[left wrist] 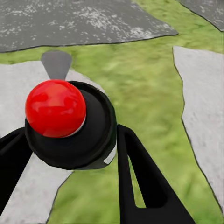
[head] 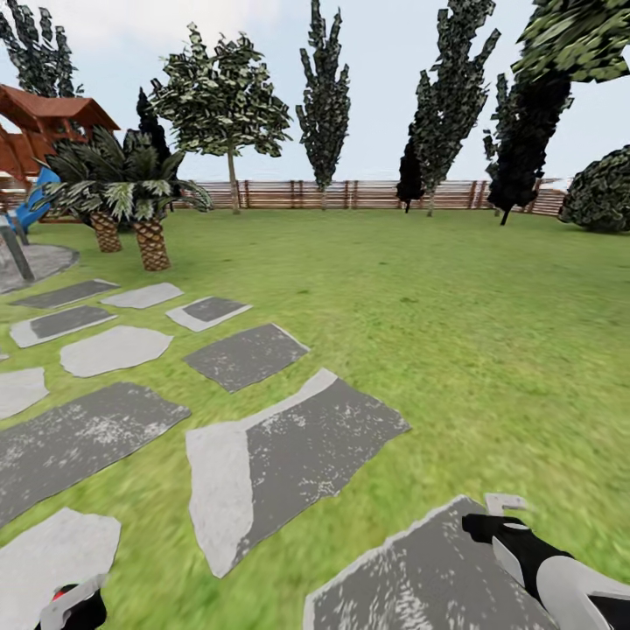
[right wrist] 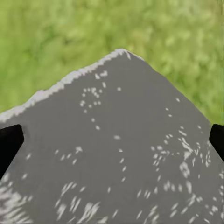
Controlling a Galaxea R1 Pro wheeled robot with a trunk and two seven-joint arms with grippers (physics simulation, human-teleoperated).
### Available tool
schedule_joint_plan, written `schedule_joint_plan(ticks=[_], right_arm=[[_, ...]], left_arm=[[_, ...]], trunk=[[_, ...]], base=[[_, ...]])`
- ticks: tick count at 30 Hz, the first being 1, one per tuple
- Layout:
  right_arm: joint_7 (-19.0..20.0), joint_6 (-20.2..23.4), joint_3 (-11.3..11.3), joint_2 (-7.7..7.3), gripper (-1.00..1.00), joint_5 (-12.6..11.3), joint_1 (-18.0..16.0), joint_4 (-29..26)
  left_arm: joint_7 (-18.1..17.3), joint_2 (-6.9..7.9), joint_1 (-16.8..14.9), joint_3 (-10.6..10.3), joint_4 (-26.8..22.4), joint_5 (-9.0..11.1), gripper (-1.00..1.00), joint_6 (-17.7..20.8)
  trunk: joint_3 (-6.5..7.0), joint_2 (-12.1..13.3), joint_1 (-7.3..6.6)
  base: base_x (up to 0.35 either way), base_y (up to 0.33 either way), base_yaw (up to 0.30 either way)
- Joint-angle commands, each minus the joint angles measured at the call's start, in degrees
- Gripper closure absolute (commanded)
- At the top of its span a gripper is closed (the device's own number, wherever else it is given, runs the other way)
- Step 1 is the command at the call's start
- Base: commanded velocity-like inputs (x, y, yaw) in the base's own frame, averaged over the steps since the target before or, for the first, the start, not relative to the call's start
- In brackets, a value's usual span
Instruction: Pick up the pesticide atomizer in the garden and spray insectifuge to fully cover both potted plants in the garden.
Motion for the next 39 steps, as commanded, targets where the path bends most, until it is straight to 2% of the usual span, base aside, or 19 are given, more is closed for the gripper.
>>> schedule_joint_plan(ticks=[1, 15, 19, 28, 39], right_arm=[[-0.1, 0.1, -0.4, -0.01, -1.0, 0.2, 0.0, -0.1], [-0.1, 0.1, -0.4, -0.02, -1.0, 0.2, 0.0, -0.1], [-0.1, 0.1, -0.4, -0.02, -1.0, 0.2, 0.0, -0.1], [-0.1, 0.1, -0.4, -0.01, -1.0, 0.2, 0.0, 0.0], [-0.1, 0.1, -0.4, 0.01, -1.0, 0.2, 0.0, 0.0]], left_arm=[[-0.5, 0.0, -0.1, 0.5, 0.1, -0.2, 1.0, -0.2], [-0.5, 0.0, -0.1, 0.5, 0.1, -0.2, 1.0, -0.1], [-0.5, -0.52, -0.1, 0.5, 0.1, -0.2, 1.0, -0.1], [-0.5, -0.7, -0.1, 0.5, 0.1, -0.2, 1.0, -0.2], [-0.5, -0.75, -0.1, 0.5, 0.1, -0.3, 1.0, -0.2]], trunk=[[-0.05, 0.0, 0.0], [-0.05, 0.0, 0.0], [-0.05, 0.0, 0.0], [-0.05, 0.0, 0.0], [-0.05, 0.0, 0.0]], base=[[0.165, 0.311, 0.245], [0.165, 0.311, 0.246], [0.165, 0.273, 0.245], [0.165, 0.253, 0.245], [0.054, 0.066, 0.246]])
